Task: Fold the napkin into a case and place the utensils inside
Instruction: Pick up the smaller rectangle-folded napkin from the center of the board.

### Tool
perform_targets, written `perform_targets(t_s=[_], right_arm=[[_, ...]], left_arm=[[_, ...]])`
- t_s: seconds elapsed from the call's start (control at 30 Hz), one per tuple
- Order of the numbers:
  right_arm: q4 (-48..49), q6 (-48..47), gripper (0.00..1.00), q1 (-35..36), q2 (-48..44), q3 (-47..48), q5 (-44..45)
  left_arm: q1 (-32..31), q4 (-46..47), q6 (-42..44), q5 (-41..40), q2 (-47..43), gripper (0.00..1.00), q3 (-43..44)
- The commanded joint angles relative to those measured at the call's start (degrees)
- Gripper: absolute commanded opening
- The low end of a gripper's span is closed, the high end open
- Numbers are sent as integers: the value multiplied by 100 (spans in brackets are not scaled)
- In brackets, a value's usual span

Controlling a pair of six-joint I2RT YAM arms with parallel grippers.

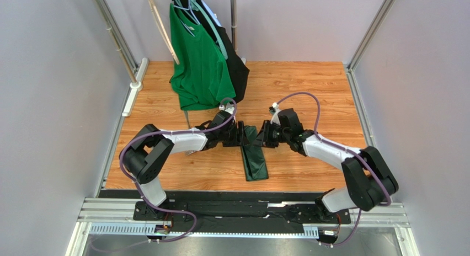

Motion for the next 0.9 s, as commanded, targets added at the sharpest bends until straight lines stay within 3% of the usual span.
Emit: perform_targets(t_s=[0.0,0.07,0.17,0.27,0.4,0.6,0.77,0.87], right_arm=[[404,342,21,-38,631,525,69],[633,508,20,-38,956,597,121],[870,667,14,-47,1290,703,280],[1195,922,1,-47,1555,825,210],[1363,1080,0,-47,1775,896,218],[1573,1273,0,-135,1977,870,236],[1714,1388,0,-144,2205,931,184],[1820,1458,0,-144,2328,966,139]], left_arm=[[8,-924,219,-364,-442,71,32],[16,-1205,324,-636,-706,70,120],[34,-1549,631,-1049,-803,57,435],[78,-1830,956,-1085,-470,33,989],[87,-1796,1238,-770,57,27,1516],[69,-1787,1423,-707,444,50,1841],[60,-1743,1494,-646,603,52,1957],[60,-1796,1520,-655,717,46,2045]])
